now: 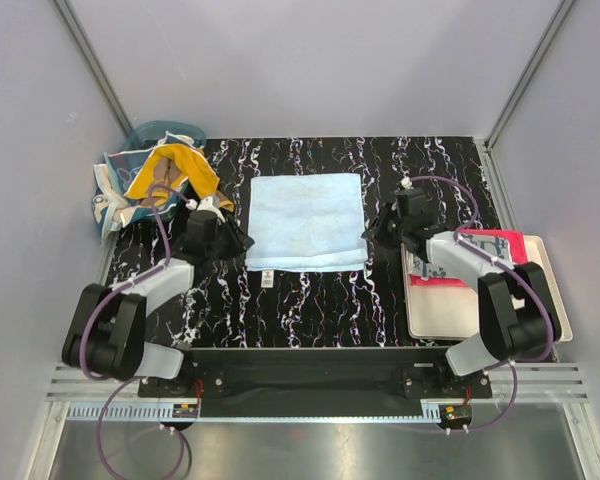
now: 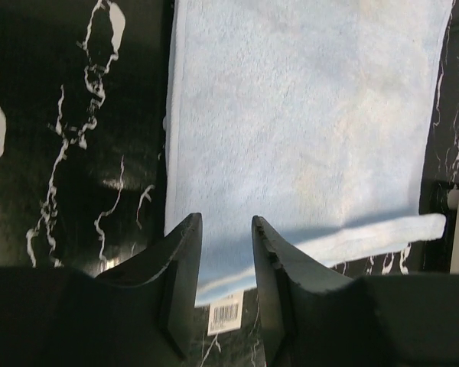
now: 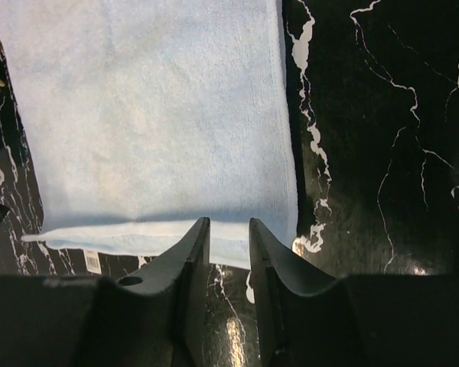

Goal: Fold and stack the towels
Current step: Fold the towel

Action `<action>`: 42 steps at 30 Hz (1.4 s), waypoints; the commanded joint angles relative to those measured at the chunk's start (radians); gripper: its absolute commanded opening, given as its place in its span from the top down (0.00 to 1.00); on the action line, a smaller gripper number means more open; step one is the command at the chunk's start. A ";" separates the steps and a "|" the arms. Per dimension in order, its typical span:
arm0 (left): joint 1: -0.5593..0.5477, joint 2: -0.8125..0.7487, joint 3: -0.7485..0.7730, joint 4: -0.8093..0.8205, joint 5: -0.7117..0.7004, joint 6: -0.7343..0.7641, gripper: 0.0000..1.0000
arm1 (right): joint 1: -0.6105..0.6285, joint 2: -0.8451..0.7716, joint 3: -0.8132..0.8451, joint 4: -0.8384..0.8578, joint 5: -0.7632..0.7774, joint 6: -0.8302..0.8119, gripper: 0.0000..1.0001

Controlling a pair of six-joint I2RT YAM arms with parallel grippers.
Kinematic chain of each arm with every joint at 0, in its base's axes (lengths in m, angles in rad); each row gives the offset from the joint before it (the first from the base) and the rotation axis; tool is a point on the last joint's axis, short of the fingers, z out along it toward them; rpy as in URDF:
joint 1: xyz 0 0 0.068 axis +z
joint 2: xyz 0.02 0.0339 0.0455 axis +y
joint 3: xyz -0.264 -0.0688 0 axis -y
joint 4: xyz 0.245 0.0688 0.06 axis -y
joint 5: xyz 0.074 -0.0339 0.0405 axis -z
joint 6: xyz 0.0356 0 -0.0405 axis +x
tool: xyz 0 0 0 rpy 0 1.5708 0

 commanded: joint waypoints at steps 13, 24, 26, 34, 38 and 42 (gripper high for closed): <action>-0.034 0.139 0.041 0.092 0.145 0.032 0.65 | 0.026 0.102 0.035 0.057 -0.073 0.003 0.68; -0.045 0.121 -0.043 0.110 0.203 0.048 0.65 | 0.027 -0.001 -0.060 0.051 -0.114 0.003 0.68; -0.045 0.099 -0.058 0.115 0.211 0.046 0.65 | 0.027 -0.030 -0.075 0.046 -0.122 0.003 0.68; -0.045 0.045 -0.083 0.103 0.194 0.046 0.65 | 0.026 -0.133 -0.128 0.006 -0.117 0.003 0.68; -0.045 0.039 -0.010 0.095 0.179 0.017 0.65 | 0.027 -0.117 -0.068 -0.021 -0.068 -0.006 0.68; -0.044 0.071 0.155 0.055 0.040 0.008 0.61 | 0.024 0.002 0.178 -0.092 0.028 -0.039 0.68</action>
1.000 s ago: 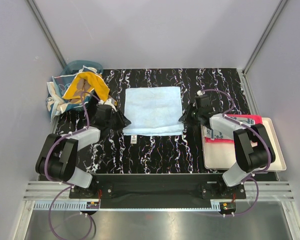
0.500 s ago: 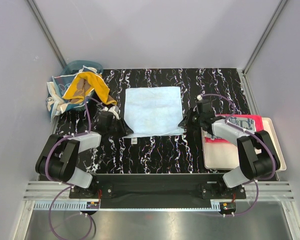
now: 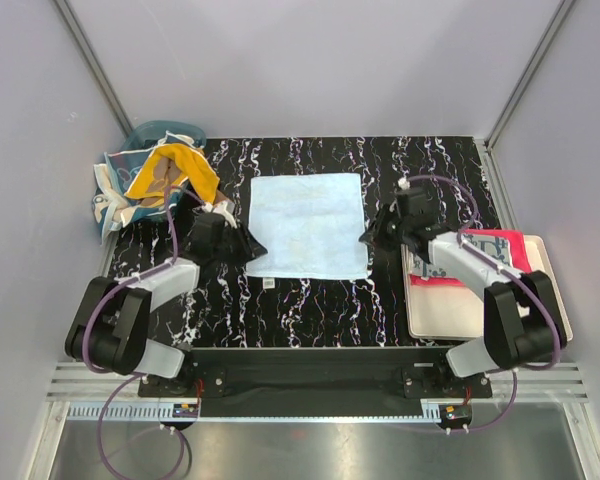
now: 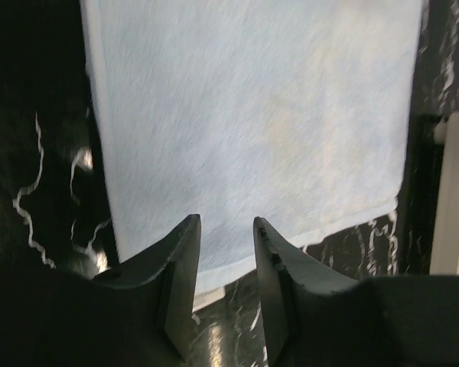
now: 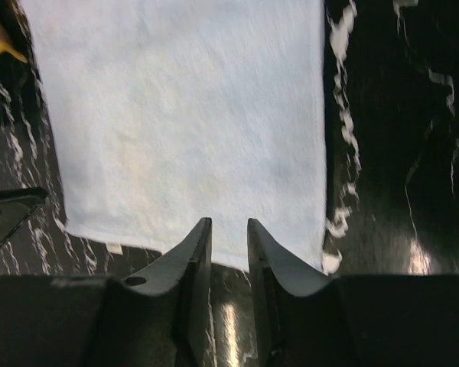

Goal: Fold and stack the towels
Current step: Fold the towel

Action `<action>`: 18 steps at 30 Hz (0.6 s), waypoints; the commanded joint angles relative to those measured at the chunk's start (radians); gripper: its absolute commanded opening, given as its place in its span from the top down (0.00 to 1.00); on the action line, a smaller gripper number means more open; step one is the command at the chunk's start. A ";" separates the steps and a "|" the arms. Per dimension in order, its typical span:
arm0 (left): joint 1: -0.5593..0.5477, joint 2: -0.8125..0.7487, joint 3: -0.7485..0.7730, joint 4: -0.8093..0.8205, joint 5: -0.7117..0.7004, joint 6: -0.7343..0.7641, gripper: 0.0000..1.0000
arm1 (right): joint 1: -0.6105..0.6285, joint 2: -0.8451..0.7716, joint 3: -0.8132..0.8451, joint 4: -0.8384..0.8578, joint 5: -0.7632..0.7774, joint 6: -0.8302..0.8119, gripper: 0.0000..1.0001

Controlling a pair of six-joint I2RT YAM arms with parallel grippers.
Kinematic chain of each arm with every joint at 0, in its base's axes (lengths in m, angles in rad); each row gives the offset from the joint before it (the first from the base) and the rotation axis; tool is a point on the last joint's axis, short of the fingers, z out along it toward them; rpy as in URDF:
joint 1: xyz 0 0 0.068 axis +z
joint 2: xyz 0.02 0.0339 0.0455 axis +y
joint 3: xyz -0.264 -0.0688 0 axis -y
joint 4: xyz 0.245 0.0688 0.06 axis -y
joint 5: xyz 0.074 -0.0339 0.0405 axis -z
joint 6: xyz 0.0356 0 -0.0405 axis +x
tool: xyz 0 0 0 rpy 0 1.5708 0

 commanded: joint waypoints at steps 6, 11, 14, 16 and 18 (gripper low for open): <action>0.025 0.230 0.520 -0.055 -0.306 0.047 0.60 | -0.031 0.398 0.582 -0.091 0.144 -0.089 0.69; 0.062 0.473 0.755 -0.104 -0.328 0.119 0.60 | -0.070 0.597 0.815 -0.130 0.135 -0.099 0.69; 0.086 0.604 0.870 -0.113 -0.285 0.140 0.60 | -0.083 0.705 0.937 -0.143 0.116 -0.118 0.69; 0.097 0.661 0.918 -0.133 -0.285 0.151 0.61 | -0.087 0.785 1.021 -0.166 0.118 -0.136 0.68; 0.100 0.721 0.968 -0.144 -0.247 0.152 0.61 | -0.092 0.836 1.105 -0.197 0.105 -0.148 0.68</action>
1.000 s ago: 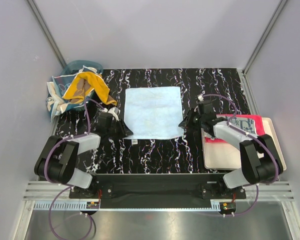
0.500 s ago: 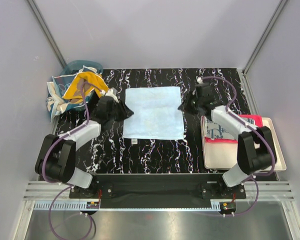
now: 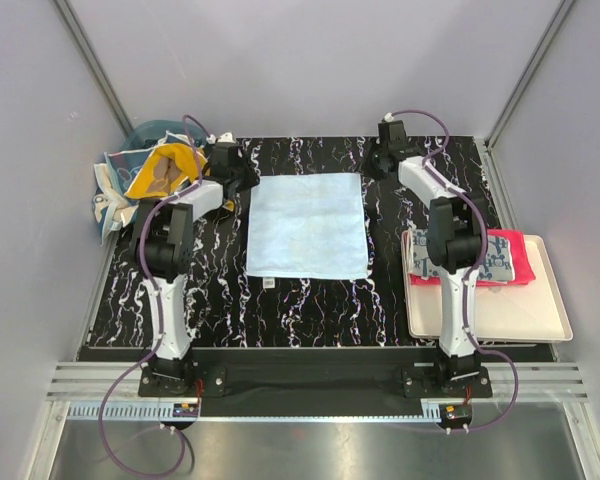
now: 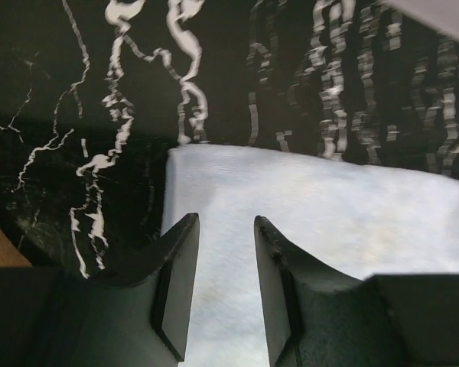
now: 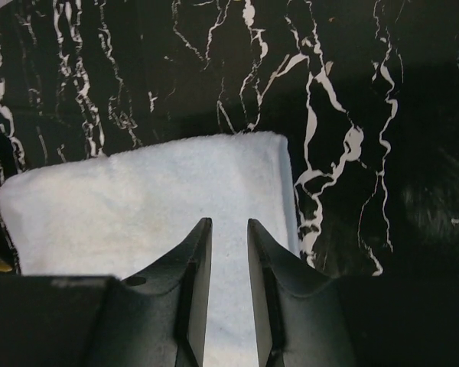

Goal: Fold and stack the towels
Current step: Fold the towel

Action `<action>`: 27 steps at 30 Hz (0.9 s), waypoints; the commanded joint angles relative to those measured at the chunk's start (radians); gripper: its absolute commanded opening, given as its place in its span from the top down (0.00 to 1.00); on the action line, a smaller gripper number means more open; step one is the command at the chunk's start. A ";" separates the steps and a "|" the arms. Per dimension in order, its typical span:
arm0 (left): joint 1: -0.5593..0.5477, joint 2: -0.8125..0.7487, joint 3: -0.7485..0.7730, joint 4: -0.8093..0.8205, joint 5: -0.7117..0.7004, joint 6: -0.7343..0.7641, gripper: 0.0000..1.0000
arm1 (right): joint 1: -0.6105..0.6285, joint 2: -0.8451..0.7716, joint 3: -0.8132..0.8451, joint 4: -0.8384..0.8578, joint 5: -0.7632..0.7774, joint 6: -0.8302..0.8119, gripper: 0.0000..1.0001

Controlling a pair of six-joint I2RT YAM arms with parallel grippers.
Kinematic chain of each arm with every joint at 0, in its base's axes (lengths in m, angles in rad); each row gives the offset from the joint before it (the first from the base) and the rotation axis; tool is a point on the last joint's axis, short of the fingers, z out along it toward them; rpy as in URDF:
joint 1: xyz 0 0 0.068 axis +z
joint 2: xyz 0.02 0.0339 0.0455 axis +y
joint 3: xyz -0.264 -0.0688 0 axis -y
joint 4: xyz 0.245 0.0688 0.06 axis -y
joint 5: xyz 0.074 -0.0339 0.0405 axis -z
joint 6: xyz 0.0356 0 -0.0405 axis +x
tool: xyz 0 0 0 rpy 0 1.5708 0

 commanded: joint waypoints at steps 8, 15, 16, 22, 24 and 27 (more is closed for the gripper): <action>0.011 0.171 0.208 -0.131 0.012 0.036 0.60 | -0.003 0.215 0.282 -0.129 0.016 -0.062 0.67; 0.014 0.262 0.368 -0.269 -0.003 0.033 0.60 | -0.004 0.292 0.397 -0.194 0.072 -0.088 0.67; 0.016 0.271 0.385 -0.275 -0.008 0.031 0.60 | -0.006 0.302 0.406 -0.199 0.079 -0.091 0.67; 0.017 0.324 0.471 -0.355 -0.012 0.031 0.60 | -0.004 0.301 0.419 -0.206 0.128 -0.117 0.66; 0.017 0.334 0.501 -0.381 -0.014 0.030 0.60 | -0.004 0.306 0.428 -0.206 0.128 -0.128 0.65; 0.019 0.347 0.526 -0.409 -0.014 0.028 0.60 | -0.004 0.319 0.440 -0.209 0.123 -0.139 0.65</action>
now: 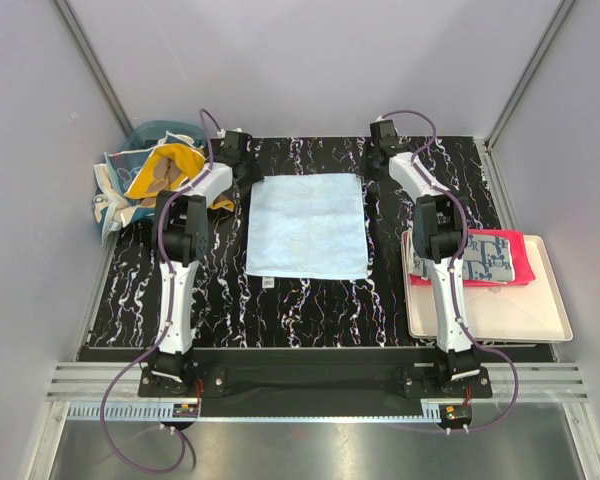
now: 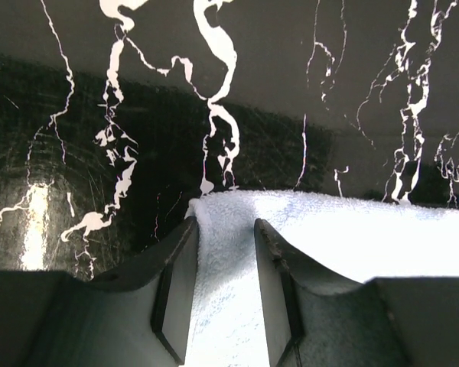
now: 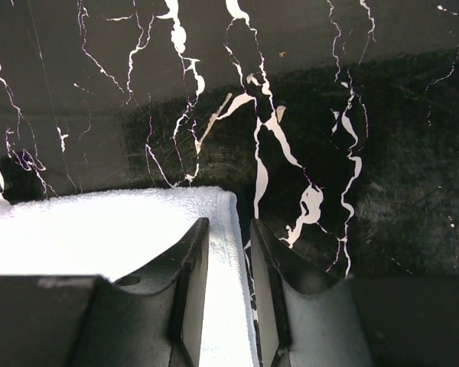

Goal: Fold and stack the towels
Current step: Fold the towel

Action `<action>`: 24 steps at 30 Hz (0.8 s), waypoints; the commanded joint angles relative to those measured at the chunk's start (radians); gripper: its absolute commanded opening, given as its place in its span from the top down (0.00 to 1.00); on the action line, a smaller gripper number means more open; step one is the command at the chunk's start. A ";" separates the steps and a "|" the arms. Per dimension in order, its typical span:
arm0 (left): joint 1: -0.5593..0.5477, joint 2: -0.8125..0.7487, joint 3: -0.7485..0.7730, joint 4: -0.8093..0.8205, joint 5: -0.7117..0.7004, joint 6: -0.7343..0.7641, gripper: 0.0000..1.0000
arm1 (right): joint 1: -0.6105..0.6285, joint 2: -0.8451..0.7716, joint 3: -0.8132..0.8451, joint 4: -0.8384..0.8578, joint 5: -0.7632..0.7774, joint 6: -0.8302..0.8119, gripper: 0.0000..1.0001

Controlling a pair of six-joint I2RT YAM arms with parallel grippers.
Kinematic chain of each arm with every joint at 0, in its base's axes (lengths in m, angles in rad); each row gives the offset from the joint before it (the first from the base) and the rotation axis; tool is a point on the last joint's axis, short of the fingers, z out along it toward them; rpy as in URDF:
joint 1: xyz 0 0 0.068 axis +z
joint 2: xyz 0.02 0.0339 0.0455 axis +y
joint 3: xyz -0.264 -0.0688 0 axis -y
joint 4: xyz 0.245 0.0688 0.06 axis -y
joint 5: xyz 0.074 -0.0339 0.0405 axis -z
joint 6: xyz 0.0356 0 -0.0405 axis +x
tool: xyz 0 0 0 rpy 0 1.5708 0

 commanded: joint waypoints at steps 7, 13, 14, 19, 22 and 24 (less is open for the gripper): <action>0.009 0.018 0.066 -0.066 -0.052 0.009 0.60 | 0.001 0.038 0.062 0.008 0.002 -0.047 0.62; 0.018 -0.003 0.043 -0.059 -0.066 0.012 0.60 | 0.001 0.043 0.065 0.012 -0.035 -0.035 0.62; 0.018 -0.006 0.037 -0.045 -0.062 0.012 0.59 | 0.001 0.042 0.061 0.021 -0.034 -0.030 0.62; 0.024 -0.031 0.026 -0.030 -0.055 0.017 0.59 | 0.001 0.040 0.062 0.029 -0.035 -0.025 0.63; 0.031 -0.043 0.020 -0.026 -0.060 0.022 0.59 | -0.002 0.042 0.064 0.028 -0.035 -0.024 0.70; 0.037 -0.048 0.020 -0.030 -0.061 0.020 0.58 | -0.002 0.043 0.064 0.029 -0.037 -0.019 0.77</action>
